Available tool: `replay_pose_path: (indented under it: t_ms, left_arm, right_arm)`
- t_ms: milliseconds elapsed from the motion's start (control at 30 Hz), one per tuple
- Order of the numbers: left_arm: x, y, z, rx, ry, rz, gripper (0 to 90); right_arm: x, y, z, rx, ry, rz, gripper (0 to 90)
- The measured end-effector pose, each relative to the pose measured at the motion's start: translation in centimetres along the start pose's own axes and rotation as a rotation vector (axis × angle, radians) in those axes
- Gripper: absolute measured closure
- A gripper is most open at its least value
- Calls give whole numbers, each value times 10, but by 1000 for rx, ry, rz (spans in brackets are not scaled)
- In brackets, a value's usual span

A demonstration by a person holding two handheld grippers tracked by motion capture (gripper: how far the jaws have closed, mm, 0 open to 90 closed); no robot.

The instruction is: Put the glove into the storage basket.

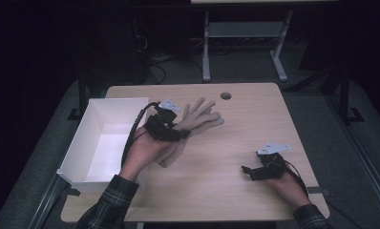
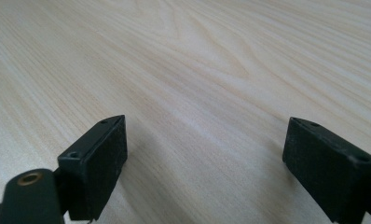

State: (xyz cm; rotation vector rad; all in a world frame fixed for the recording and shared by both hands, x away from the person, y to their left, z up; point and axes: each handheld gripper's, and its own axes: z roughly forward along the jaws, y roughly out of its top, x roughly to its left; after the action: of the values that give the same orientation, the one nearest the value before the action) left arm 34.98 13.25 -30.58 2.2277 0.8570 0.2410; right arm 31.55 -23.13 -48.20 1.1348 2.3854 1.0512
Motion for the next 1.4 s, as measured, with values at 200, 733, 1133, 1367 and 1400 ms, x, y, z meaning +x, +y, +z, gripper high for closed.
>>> replay_pose_path:
  t_ms: [200,733,1133,1367,1400]
  left_arm:
    - [16,-8,-25,-17,47,-29,661]
    - [66,-54,-79,-53,181,-153,662]
    - [101,-102,-93,-58,284,-279,662]
    - [114,-127,-82,-26,333,-318,662]
    - [116,-130,-80,-16,338,-319,662]
  right_arm:
    - [0,0,0,0,0,-1,133]
    - [0,0,0,1,-1,-1,133]
    - [0,0,0,2,-2,1,133]
    - [0,0,0,2,-2,1,133]
    - [0,0,0,2,-2,0,133]
